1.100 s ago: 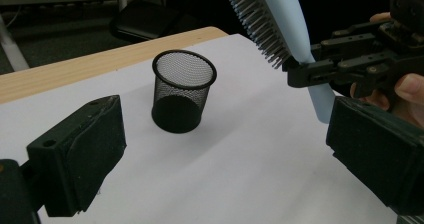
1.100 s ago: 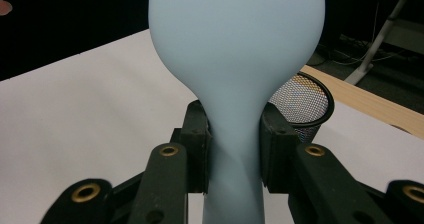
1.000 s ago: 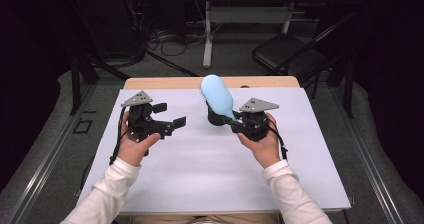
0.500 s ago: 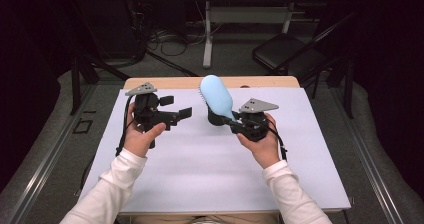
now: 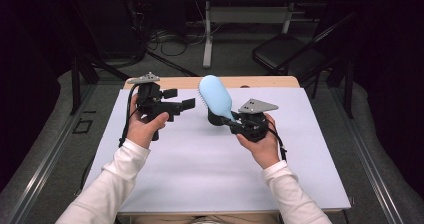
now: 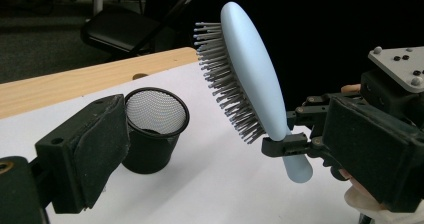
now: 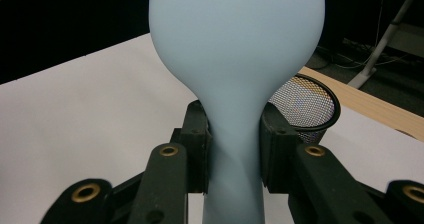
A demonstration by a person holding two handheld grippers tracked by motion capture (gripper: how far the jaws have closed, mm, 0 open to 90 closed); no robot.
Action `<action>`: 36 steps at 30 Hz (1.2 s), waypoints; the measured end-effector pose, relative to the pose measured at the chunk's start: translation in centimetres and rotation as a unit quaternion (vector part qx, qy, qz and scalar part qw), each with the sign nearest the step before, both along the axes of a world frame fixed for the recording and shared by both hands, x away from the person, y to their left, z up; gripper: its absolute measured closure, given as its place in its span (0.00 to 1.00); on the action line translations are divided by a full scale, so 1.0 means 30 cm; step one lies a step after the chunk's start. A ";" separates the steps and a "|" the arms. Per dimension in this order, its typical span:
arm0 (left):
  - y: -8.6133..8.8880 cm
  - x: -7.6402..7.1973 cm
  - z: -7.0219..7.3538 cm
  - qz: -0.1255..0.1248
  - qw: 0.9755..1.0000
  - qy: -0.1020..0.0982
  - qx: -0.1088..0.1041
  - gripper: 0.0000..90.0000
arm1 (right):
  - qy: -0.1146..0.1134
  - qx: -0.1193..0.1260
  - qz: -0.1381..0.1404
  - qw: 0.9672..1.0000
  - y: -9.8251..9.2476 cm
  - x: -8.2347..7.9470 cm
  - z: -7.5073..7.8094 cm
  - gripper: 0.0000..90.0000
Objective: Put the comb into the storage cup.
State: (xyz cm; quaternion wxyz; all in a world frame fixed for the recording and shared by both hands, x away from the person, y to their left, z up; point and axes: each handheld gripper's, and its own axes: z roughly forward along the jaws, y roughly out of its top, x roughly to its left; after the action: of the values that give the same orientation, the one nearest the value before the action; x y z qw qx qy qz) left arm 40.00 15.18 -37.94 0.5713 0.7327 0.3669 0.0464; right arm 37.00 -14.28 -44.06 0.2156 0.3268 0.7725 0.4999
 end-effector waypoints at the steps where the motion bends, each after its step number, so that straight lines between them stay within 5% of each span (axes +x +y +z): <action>1: -0.001 0.002 0.001 0.001 1.000 0.002 0.001 0.05 | 0.000 0.000 0.000 1.000 0.000 0.000 0.000 0.77; 36: -0.101 0.072 -0.010 -0.027 0.999 0.042 0.022 0.05 | -0.006 0.004 0.007 1.000 0.008 -0.011 0.009 0.77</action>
State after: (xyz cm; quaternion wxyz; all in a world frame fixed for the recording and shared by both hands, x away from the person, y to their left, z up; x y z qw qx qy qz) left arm 42.15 12.15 -38.25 0.5403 0.7562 0.3690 0.0082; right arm 36.66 -14.03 -43.78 0.2152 0.3197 0.7713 0.5066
